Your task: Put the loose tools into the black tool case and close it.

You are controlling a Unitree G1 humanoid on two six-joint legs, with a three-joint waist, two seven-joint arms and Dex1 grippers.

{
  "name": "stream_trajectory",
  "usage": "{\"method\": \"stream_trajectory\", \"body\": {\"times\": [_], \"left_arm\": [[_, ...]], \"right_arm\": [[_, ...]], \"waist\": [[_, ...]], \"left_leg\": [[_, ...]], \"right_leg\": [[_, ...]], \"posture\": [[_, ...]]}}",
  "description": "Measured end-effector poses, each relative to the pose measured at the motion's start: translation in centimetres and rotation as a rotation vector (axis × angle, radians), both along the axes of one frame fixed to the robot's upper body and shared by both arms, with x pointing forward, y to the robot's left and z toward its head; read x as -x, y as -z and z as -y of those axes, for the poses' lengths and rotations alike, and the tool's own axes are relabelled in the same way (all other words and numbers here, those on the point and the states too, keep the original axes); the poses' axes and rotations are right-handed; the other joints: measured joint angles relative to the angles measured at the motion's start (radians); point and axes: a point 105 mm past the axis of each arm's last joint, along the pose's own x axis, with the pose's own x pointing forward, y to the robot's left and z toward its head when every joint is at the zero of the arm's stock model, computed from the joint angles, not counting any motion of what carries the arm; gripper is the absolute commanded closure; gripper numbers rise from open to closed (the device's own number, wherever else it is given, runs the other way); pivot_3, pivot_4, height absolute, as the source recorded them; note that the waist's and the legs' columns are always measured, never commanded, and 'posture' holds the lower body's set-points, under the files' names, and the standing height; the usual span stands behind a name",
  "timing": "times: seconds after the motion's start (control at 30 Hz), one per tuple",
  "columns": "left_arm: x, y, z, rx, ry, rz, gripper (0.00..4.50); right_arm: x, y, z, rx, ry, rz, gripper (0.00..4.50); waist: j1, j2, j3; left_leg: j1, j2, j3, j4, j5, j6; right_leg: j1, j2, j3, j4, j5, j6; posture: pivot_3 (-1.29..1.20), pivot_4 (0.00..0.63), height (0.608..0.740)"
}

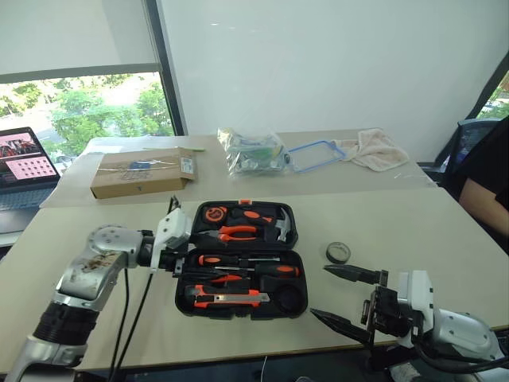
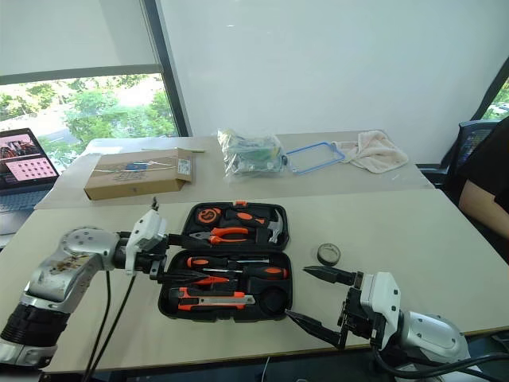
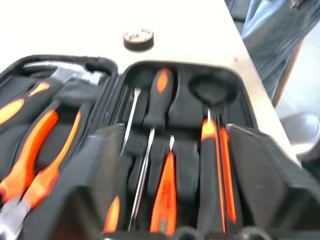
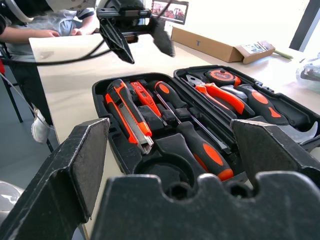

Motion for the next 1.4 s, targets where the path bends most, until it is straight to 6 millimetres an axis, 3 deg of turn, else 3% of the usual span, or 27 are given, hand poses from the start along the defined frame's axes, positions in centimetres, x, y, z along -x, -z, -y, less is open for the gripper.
{"method": "stream_trajectory", "body": {"times": [0.17,0.2,0.5,0.8,1.07,1.2,1.37,1.4], "left_arm": [[1.3,2.3,0.1,-0.032,0.048,-0.025,4.25],[1.4,2.5,0.2,-0.029,0.053,-0.031,4.45],[0.7,4.6,1.2,-0.072,0.042,0.026,4.45],[0.6,5.2,1.3,-0.103,0.056,0.064,4.45],[0.2,6.5,1.6,-0.175,0.013,0.060,4.45],[0.2,6.5,1.5,-0.112,-0.011,0.051,4.45],[0.9,5.7,0.3,0.069,-0.051,-0.017,4.45],[0.6,5.0,-0.5,0.093,-0.087,-0.013,4.06]], "right_arm": [[0.0,0.2,0.0,-0.006,0.001,-0.007,0.00],[0.0,0.2,0.0,-0.006,0.001,-0.009,0.00],[0.0,0.2,0.0,-0.006,0.002,-0.011,0.00],[0.0,0.2,0.0,-0.006,0.005,-0.010,0.00],[0.0,0.5,0.1,0.006,0.023,-0.015,0.00],[0.2,0.8,1.3,0.021,0.074,-0.031,0.00],[1.4,1.1,4.1,0.079,0.162,-0.072,0.00],[1.8,1.4,4.9,0.093,0.188,-0.089,0.00]], "waist": [[0.001,0.000,0.000],[0.002,0.000,0.000],[0.002,0.000,0.000],[0.002,0.000,0.000],[0.003,0.003,-0.002],[0.005,0.005,-0.003],[0.002,0.003,-0.002],[0.002,0.003,-0.002]], "left_leg": [[0.000,0.000,0.000,0.000,0.000,0.000],[0.000,0.000,0.000,0.000,0.000,0.000],[0.000,0.000,0.000,0.000,0.000,0.000],[0.001,0.000,0.000,0.000,0.000,0.000],[0.012,0.002,0.000,-0.001,-0.001,0.001],[0.015,0.003,0.000,-0.002,-0.001,0.002],[0.007,0.003,0.000,-0.002,-0.001,0.002],[0.005,0.003,0.000,-0.002,-0.001,0.002]], "right_leg": [[0.000,0.000,0.000,-0.001,0.000,0.000],[0.000,0.000,0.000,0.000,0.000,0.000],[0.000,0.000,0.000,0.000,0.000,0.000],[0.002,0.000,0.000,0.000,0.000,0.000],[0.016,0.000,0.000,-0.004,0.000,0.000],[0.019,0.001,0.000,-0.007,0.000,0.001],[0.011,0.002,-0.001,-0.007,0.000,0.001],[0.009,0.002,-0.001,-0.007,0.000,0.001]], "posture": [[0.00,0.150,0.740],[0.00,0.150,0.740],[0.00,0.150,0.740],[0.00,0.150,0.740],[0.00,0.150,0.740],[0.00,0.150,0.740],[0.00,0.150,0.740],[0.00,0.150,0.740]]}}
